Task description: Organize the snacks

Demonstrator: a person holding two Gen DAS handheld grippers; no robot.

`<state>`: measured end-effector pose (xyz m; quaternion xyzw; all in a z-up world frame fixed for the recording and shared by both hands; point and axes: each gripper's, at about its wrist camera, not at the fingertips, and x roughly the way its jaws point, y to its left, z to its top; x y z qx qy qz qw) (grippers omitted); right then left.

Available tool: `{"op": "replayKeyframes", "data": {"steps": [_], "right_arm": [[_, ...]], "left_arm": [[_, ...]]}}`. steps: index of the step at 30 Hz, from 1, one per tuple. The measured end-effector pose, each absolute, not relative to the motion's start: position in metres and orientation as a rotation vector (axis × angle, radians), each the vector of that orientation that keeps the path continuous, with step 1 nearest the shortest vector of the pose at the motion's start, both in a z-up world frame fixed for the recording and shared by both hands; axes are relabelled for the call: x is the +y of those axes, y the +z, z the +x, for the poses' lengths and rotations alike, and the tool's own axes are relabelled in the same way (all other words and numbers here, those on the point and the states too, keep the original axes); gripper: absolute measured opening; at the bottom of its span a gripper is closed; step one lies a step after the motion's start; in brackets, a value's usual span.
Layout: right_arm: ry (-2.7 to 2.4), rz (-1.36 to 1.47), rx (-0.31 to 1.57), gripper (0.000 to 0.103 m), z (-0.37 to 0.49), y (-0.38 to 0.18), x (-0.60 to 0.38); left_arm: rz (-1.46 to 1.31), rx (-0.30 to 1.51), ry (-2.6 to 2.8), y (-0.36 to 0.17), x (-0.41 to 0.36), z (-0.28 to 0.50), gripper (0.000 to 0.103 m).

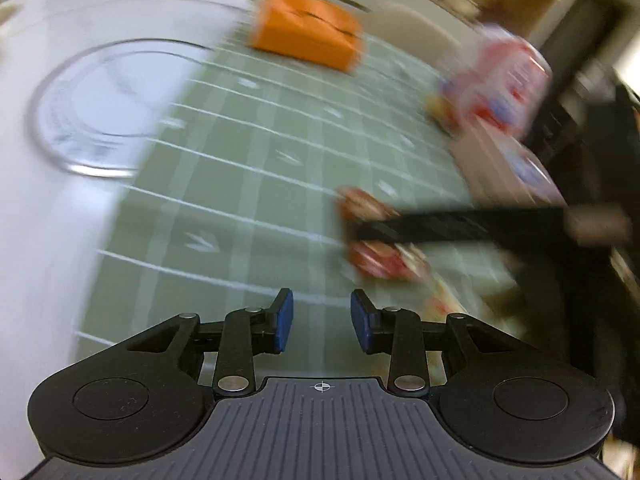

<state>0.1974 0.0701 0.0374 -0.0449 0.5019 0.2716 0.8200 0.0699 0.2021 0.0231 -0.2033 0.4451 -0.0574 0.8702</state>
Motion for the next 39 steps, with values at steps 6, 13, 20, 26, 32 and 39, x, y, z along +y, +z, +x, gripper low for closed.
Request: {"op": "replayKeyframes", "data": {"steps": [6,13,20,26,32,39], "right_arm": [[0.575,-0.283,1.020,0.064,0.187,0.038,0.067],[0.540,-0.253,1.047,0.040,0.161,0.060,-0.016],[0.434,-0.204,1.061,0.039,0.146,0.055,-0.106],[0.373,-0.206,1.036,0.040,0.137,0.054,-0.159],[0.363,-0.213,1.044,0.067,0.133,0.042,-0.192],[0.403,-0.159,1.060,0.077,0.129,0.033,-0.197]], "left_arm": [[-0.274,0.964,-0.265,0.029,0.153,0.070,0.036],[-0.222,0.982,-0.327,0.030,0.115,0.084,0.035],[-0.182,1.021,-0.392,0.026,0.057,0.083,0.035],[-0.202,1.055,-0.394,0.029,0.023,0.072,0.035],[-0.125,1.041,-0.258,0.051,0.027,0.057,0.036],[-0.335,1.164,-0.053,0.059,0.065,0.037,0.035]]}}
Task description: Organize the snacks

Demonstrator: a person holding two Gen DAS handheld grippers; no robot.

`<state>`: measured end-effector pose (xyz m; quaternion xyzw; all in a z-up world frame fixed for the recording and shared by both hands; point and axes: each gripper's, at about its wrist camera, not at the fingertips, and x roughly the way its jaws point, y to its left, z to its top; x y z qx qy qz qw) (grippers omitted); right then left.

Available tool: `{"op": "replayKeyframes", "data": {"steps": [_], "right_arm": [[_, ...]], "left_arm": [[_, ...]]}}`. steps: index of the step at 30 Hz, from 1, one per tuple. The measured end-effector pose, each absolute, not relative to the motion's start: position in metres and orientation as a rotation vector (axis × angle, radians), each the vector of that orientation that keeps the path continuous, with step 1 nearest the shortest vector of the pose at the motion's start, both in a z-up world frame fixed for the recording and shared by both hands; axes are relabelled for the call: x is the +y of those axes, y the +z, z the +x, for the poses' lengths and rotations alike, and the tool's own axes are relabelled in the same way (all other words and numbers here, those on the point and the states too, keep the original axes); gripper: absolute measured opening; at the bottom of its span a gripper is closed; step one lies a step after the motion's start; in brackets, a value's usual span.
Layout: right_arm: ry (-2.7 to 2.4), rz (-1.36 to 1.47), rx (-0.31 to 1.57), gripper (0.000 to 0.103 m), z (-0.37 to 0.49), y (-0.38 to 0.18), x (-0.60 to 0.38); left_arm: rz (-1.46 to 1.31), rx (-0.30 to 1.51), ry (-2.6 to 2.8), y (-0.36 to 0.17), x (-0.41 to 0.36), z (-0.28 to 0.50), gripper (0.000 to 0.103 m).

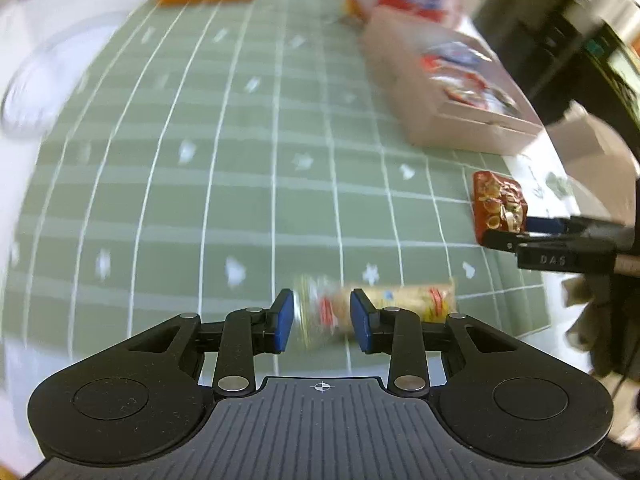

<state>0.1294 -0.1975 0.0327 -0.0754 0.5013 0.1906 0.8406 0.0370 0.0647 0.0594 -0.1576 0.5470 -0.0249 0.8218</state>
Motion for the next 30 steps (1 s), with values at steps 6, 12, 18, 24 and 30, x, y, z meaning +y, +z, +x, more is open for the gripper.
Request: {"op": "replayKeyframes", "data": {"steps": [6,12,18,24,30], "right_arm": [[0.415,-0.199,1.053,0.080,0.124,0.031,-0.194],[0.403,-0.230,1.046,0.085,0.114,0.030,-0.206],[0.355,-0.181,1.034,0.092,0.114,0.026,-0.228],[0.327,-0.146,1.011,0.103,0.114,0.020,-0.231],[0.319,-0.141,0.987,0.103,0.115,0.019,-0.228]], "left_arm": [[-0.523,1.184,-0.021,0.035,0.051,0.047,0.040],[-0.418,1.073,-0.057,0.034,0.001,0.082,0.041],[-0.237,1.056,-0.141,0.047,-0.037,0.070,0.040],[-0.072,1.074,-0.076,0.056,-0.032,0.039,0.040],[-0.122,1.113,-0.122,0.043,-0.035,0.039,0.044]]}}
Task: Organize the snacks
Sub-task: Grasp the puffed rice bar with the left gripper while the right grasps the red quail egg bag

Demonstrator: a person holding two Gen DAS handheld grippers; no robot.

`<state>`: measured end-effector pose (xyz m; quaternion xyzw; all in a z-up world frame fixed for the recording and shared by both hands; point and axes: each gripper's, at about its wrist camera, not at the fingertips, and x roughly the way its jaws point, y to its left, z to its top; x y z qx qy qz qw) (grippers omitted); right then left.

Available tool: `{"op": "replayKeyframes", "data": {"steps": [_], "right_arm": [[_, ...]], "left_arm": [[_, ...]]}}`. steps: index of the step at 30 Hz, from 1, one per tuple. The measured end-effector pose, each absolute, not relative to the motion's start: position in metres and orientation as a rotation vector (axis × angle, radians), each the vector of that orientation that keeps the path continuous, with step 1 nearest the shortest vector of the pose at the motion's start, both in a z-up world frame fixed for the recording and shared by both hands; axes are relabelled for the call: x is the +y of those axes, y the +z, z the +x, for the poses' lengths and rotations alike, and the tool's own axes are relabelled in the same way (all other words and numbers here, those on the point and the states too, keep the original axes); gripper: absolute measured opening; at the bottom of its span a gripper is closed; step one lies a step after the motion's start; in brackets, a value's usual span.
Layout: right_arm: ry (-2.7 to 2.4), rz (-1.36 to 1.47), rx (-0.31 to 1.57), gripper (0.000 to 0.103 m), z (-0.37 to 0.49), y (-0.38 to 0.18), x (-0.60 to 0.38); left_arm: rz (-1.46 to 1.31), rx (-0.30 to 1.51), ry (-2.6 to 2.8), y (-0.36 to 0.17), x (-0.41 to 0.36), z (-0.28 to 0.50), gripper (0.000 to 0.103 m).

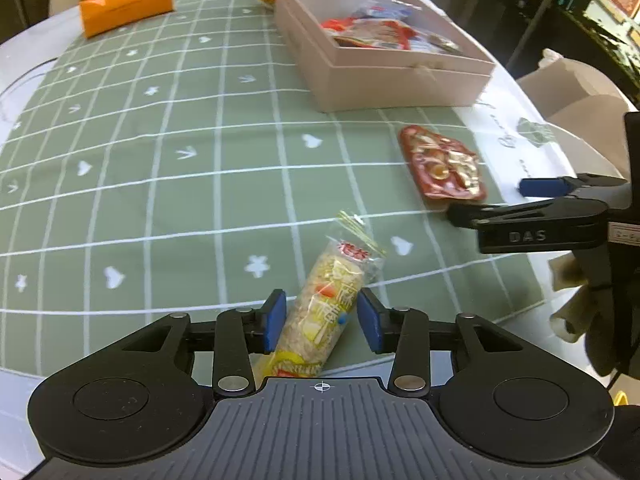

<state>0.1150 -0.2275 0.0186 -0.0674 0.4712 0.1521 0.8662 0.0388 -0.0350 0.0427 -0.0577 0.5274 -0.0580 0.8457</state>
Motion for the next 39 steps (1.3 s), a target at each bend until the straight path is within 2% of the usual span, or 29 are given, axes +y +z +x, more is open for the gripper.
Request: {"op": "replayKeyframes", "data": {"steps": [11,14,15,16,18,22,23,26,28,30,35,36,39], "right_arm": [[0.314,-0.072,1.054,0.102,0.139,0.025,-0.205],[0.310,-0.141,1.006,0.091,0.144,0.025,-0.189],[0.323,-0.141,1.000,0.082,0.144,0.027,-0.188],[0.334,-0.146,1.000,0.077,0.143,0.029,-0.188],[0.372,-0.171,0.993,0.054,0.139,0.033,-0.191],[0.400,-0.257,0.949,0.052,0.127,0.039,-0.206],[0.411,-0.267,0.948,0.047,0.124,0.039,-0.211],[0.465,-0.252,0.966,0.048,0.120,0.040,-0.229],[0.485,-0.251,0.949,0.057,0.120,0.041,-0.234],[0.484,-0.260,0.925,0.075,0.123,0.041,-0.233],[0.451,-0.176,1.009,0.079,0.151,0.031,-0.222],[0.437,-0.164,1.013,0.085,0.154,0.030,-0.219],[0.416,-0.194,0.993,0.090,0.162,0.025,-0.206]], "left_arm": [[-0.199,1.125,-0.181,0.040,-0.061,0.041,0.041],[-0.215,1.138,-0.201,0.039,-0.065,0.042,0.041],[-0.221,1.142,-0.205,0.039,-0.066,0.042,0.041],[-0.229,1.149,-0.208,0.038,-0.066,0.042,0.041],[-0.241,1.161,-0.211,0.036,-0.067,0.043,0.041],[-0.250,1.175,-0.233,0.036,-0.075,0.045,0.039],[-0.254,1.174,-0.237,0.036,-0.077,0.046,0.038],[-0.242,1.147,-0.205,0.038,-0.080,0.045,0.037],[-0.219,1.125,-0.169,0.039,-0.081,0.044,0.036],[-0.211,1.111,-0.130,0.040,-0.079,0.044,0.036],[-0.286,1.091,-0.068,0.037,-0.069,0.040,0.037],[-0.301,1.092,-0.063,0.036,-0.068,0.039,0.038],[-0.307,1.088,-0.052,0.036,-0.068,0.035,0.038]]}}
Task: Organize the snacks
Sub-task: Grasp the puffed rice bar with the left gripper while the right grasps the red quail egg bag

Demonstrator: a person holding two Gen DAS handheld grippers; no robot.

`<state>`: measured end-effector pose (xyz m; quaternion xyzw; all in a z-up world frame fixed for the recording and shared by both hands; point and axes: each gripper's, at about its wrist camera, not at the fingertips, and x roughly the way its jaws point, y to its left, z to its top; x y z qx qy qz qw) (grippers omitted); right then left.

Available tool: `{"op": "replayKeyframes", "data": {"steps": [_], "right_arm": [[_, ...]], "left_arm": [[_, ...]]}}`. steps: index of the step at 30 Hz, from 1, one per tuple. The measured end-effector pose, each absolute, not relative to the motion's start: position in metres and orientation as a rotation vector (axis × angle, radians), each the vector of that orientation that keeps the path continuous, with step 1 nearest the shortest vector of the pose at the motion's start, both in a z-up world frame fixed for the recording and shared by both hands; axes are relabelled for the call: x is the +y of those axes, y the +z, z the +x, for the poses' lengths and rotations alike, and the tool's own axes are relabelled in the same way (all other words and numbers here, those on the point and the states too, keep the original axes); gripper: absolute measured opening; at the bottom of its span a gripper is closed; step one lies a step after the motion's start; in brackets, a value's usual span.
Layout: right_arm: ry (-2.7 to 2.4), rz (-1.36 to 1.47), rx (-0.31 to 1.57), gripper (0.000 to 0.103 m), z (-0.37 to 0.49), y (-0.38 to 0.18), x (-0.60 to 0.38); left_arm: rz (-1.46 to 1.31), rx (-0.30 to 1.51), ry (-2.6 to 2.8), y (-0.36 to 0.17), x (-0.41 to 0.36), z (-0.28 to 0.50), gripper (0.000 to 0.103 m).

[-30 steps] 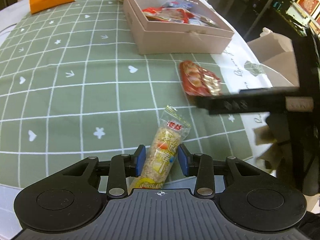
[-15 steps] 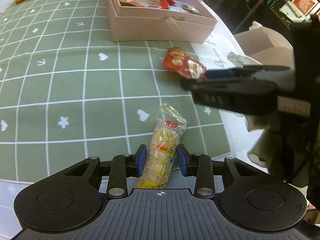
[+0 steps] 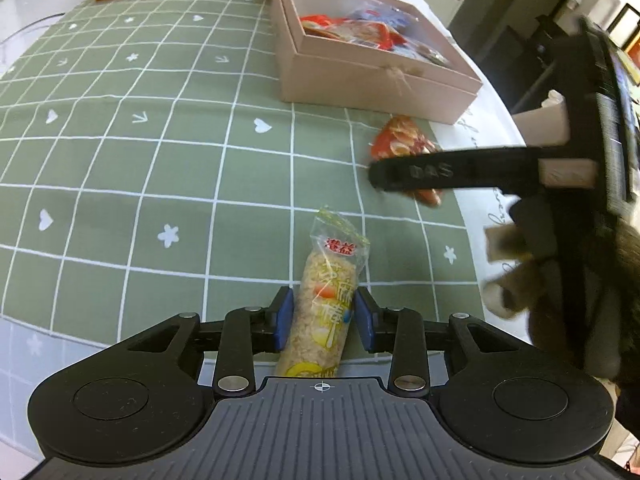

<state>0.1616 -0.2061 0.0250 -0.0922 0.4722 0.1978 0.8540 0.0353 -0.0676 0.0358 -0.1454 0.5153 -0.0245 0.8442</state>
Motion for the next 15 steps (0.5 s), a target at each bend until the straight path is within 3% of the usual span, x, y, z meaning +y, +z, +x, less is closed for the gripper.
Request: {"op": "replayKeyframes", "data": {"steps": [4,10,11,12,15], "right_arm": [[0.459,-0.215,0.962,0.090,0.166,0.023,-0.206],[0.495,-0.243,0.947,0.053,0.156,0.033,-0.229],[0.499,-0.263,0.947,0.039,0.152,0.034,-0.231],[0.507,-0.280,0.944,0.032,0.147,0.035,-0.235],[0.523,-0.280,0.977,0.031,0.140,0.037,-0.246]], "left_arm": [[-0.295,1.084,-0.042,0.036,-0.070,0.033,0.038],[-0.260,1.090,-0.042,0.036,-0.076,0.036,0.039],[-0.248,1.092,-0.041,0.036,-0.077,0.036,0.039],[-0.240,1.093,-0.039,0.036,-0.079,0.037,0.039],[-0.222,1.095,-0.028,0.036,-0.083,0.038,0.039]]}}
